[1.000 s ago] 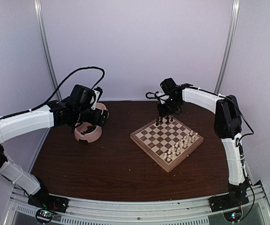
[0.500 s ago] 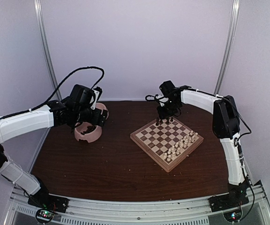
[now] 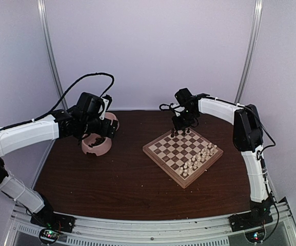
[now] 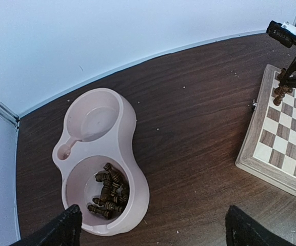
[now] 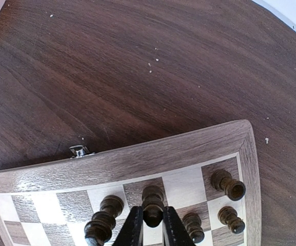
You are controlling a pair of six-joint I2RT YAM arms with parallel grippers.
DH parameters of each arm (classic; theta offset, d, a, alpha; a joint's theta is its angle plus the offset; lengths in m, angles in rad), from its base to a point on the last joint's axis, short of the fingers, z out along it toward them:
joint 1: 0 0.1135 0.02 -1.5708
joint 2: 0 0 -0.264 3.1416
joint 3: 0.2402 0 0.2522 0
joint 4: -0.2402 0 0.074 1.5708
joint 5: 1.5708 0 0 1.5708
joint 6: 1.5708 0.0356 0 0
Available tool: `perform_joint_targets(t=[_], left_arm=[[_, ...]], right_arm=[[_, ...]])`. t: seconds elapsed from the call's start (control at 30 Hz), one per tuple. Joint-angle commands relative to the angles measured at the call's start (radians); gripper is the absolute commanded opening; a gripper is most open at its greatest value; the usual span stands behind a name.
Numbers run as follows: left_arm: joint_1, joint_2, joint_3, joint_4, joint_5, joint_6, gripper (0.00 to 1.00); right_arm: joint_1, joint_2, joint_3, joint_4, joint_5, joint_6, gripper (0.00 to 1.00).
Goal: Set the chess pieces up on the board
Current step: Adjust the bishop at f8.
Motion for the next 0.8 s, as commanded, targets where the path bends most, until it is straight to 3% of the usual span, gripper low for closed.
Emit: perform_joint_targets(t=[0.0, 0.77], left_arm=[[0.008, 0.0, -0.003, 0.004, 0.009, -0.008, 0.98], [0.008, -0.004, -0.009, 0.006, 0.007, -0.009, 0.98]], right_arm=[[-0.001, -0.002, 0.03, -0.016, 0.002, 0.005, 0.14], [-0.002, -0.005, 0.031, -0.022, -0.024, 0.005, 0.12]])
